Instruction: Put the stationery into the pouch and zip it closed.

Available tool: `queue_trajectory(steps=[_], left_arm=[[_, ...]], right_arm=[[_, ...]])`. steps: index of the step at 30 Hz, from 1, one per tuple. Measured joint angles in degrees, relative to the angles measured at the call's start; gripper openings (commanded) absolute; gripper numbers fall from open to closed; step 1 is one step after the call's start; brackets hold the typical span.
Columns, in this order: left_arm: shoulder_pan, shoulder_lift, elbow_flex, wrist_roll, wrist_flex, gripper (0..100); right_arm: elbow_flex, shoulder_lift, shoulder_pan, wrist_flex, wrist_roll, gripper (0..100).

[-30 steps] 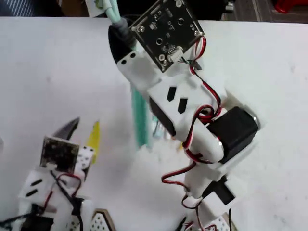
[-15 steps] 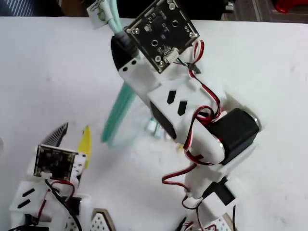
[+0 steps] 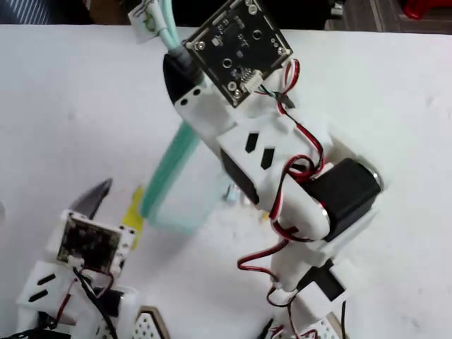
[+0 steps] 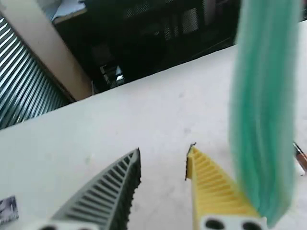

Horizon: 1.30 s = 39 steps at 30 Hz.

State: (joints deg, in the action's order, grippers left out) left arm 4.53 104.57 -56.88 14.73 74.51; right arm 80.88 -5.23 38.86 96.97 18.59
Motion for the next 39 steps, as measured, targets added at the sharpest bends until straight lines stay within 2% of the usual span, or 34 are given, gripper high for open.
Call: queue_trajectory(steps=[6, 9, 12, 17, 22, 33, 39], left_arm=[[16.26, -0.53, -6.77, 0.26, -5.45, 18], [19.52, -4.66, -6.24, -1.67, -5.98, 18], [17.05, -6.68, -1.93, -2.81, -5.98, 18], [7.47, -6.86, 5.8, -4.31, -5.98, 18], [0.97, -6.86, 7.12, -4.57, -5.89, 18], [-0.62, -6.86, 7.12, -4.75, 2.81, 19], [-5.71, -6.86, 7.12, -4.75, 2.81, 31]], right_arm=[[0.0, -1.67, 0.09, 0.0, 0.0, 1.6], [0.0, -1.67, 0.18, 0.0, 0.0, 1.6], [0.0, -1.67, 1.32, 0.0, 0.0, 1.6], [0.0, -1.67, 6.42, 0.35, 0.0, 1.6], [-2.29, -1.67, 11.69, 0.35, 0.0, 1.6], [-21.54, -1.76, 11.96, 0.35, 0.26, 1.6], [-23.12, -1.76, 10.2, 0.35, 0.26, 1.6]])
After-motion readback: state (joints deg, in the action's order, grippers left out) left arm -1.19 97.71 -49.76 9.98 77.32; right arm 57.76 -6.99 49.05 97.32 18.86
